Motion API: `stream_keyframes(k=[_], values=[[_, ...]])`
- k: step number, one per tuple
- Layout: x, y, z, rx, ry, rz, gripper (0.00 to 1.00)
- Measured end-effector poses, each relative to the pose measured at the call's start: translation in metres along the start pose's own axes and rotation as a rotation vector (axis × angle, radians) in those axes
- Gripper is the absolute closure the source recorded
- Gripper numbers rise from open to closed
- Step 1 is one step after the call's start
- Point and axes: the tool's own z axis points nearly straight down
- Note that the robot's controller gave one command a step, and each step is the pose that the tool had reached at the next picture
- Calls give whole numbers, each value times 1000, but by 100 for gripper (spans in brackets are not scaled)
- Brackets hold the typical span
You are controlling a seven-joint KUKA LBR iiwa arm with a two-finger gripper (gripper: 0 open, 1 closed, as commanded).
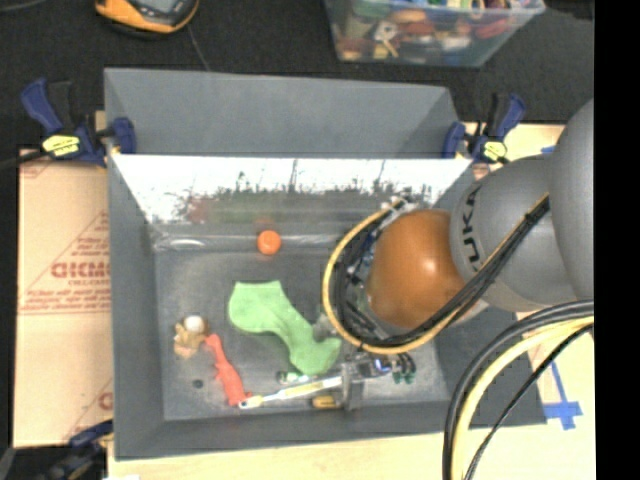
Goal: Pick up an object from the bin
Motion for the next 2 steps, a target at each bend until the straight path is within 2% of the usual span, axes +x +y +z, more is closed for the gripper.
stream_keyframes(k=[1,2], values=[[-84,70,-2,-16,-14,522,100],[-84,69,-2,-16,-14,522,100]])
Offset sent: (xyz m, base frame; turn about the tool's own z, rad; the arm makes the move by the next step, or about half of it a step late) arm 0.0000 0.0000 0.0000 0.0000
